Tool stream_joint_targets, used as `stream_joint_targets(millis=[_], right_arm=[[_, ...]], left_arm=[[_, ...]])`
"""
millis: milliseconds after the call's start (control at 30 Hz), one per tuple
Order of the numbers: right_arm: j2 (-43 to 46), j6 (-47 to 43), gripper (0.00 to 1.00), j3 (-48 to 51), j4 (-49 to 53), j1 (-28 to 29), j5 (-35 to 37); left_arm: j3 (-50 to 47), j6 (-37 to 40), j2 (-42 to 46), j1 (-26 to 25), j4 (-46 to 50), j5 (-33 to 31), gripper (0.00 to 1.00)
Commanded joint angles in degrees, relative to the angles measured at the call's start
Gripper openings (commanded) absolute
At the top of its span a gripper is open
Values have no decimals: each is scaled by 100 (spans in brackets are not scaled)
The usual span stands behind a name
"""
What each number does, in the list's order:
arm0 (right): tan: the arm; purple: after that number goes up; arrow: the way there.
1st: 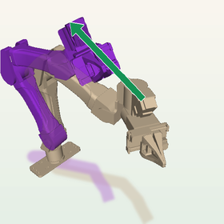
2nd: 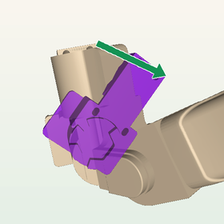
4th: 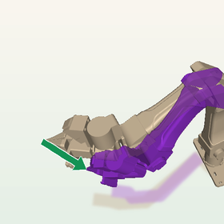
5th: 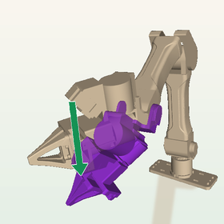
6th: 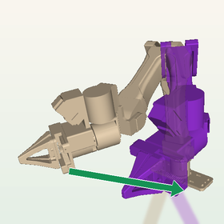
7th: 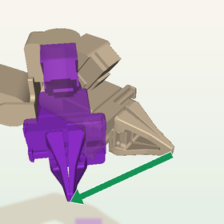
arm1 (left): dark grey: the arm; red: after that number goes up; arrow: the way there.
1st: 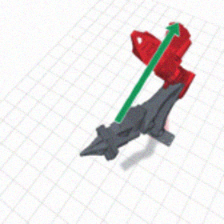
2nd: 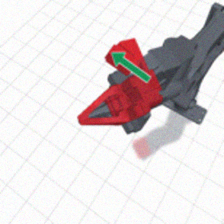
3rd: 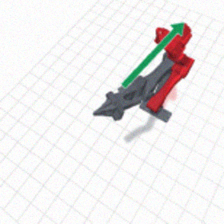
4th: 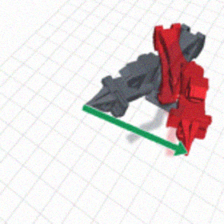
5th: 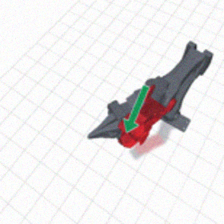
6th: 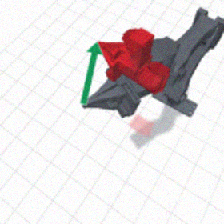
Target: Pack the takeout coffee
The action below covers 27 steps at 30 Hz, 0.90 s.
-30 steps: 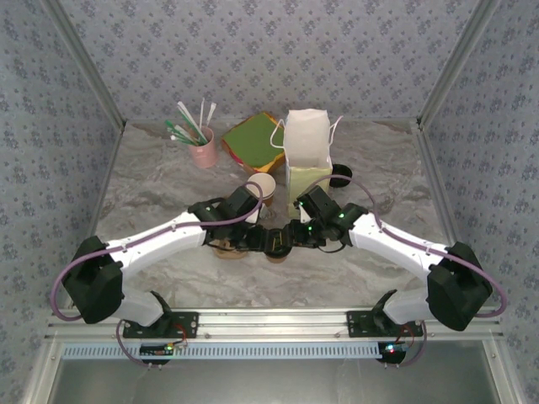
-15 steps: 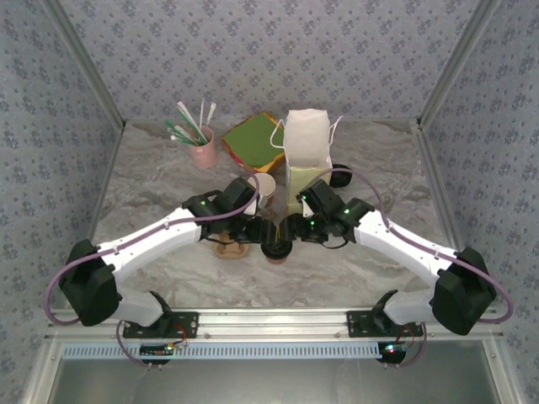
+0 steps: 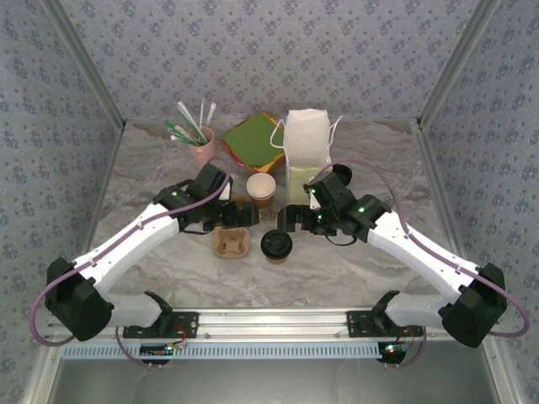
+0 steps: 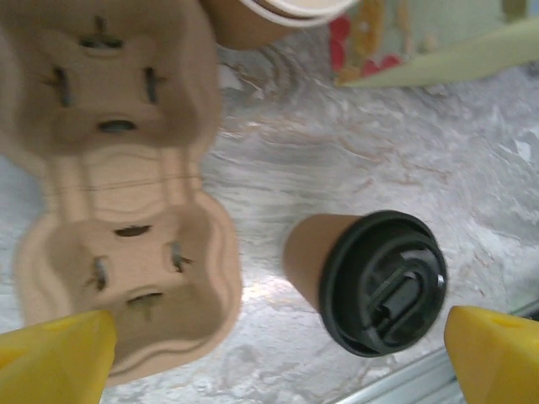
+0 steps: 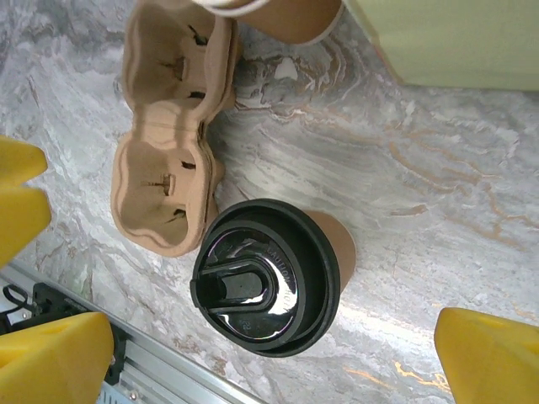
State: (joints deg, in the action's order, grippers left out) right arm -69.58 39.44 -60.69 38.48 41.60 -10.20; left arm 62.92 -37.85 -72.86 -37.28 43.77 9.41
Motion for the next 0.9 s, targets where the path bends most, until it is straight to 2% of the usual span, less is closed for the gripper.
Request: stream_joint_targets(millis=[0, 133, 167, 400, 500, 567, 733, 767, 867], right_arm=[[116, 43, 100, -238, 229, 56, 330], [91, 99, 100, -359, 204, 284, 626], [62, 99, 100, -394, 204, 331, 670], [-258, 65, 100, -641, 267, 690, 833], [-358, 73, 100, -706, 305, 743, 835], [-363, 90, 100, -674, 274, 775, 835], [-354, 105, 100, -708, 246, 822, 836], [-347, 108, 100, -715, 265, 839, 887], [-268, 147, 100, -684, 235, 908, 1067]], left_arm=[[-279, 256, 322, 311, 365, -163, 100], [-835, 321, 532, 700, 235, 1, 100], [-953, 353, 556, 771, 190, 33, 97], [-1384, 415, 425, 986, -7, 19, 67], [-1447, 427, 257, 986, -44, -68, 64], [-1490, 445, 140, 988, -83, -98, 58], [-1559, 462, -137, 986, -236, -113, 56], [-1578, 464, -189, 986, -271, -119, 50], [-1589, 462, -297, 988, -299, -240, 48]])
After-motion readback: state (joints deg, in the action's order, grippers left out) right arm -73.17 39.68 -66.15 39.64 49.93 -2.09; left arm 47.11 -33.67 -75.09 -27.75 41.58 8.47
